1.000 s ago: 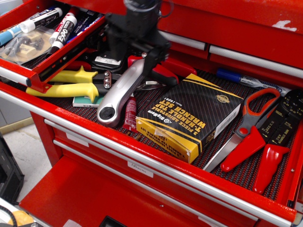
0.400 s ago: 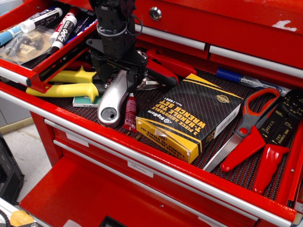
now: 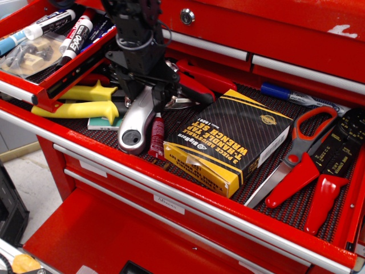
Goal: Pick up box cutter and put into drawer
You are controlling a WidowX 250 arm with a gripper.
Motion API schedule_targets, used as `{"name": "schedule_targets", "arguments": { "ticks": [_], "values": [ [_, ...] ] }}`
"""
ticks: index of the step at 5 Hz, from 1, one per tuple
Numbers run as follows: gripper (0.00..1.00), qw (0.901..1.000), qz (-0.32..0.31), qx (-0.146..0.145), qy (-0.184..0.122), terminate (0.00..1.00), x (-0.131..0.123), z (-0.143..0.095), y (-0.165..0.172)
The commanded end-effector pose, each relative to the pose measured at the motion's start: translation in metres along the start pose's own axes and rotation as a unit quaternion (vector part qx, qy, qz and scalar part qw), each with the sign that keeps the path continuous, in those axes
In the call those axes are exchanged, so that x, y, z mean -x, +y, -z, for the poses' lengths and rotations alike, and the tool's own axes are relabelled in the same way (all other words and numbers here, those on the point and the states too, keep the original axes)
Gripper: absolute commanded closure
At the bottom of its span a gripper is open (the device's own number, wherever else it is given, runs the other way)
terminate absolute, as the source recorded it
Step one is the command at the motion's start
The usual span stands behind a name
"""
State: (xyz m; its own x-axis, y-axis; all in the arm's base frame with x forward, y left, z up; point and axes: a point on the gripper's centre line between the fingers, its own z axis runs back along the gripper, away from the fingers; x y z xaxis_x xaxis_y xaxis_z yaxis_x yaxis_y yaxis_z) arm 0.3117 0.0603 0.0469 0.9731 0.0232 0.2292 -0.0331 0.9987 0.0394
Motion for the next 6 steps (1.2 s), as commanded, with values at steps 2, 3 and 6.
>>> {"name": "schedule_targets", "arguments": {
  "ticks": [2, 3, 6],
  "values": [
    [1.0, 0.9981, -0.001, -0.026, 0.055, 0.0, -0.007, -0.046, -0.004],
    [1.0, 0.9946, 0.027, -0.071, 0.071, 0.0, -0.018, -0.084, 0.012],
    [1.0, 0.9711, 0.165, -0.16, 0.066, 0.0, -0.041, -0.147, 0.122]
  ]
}}
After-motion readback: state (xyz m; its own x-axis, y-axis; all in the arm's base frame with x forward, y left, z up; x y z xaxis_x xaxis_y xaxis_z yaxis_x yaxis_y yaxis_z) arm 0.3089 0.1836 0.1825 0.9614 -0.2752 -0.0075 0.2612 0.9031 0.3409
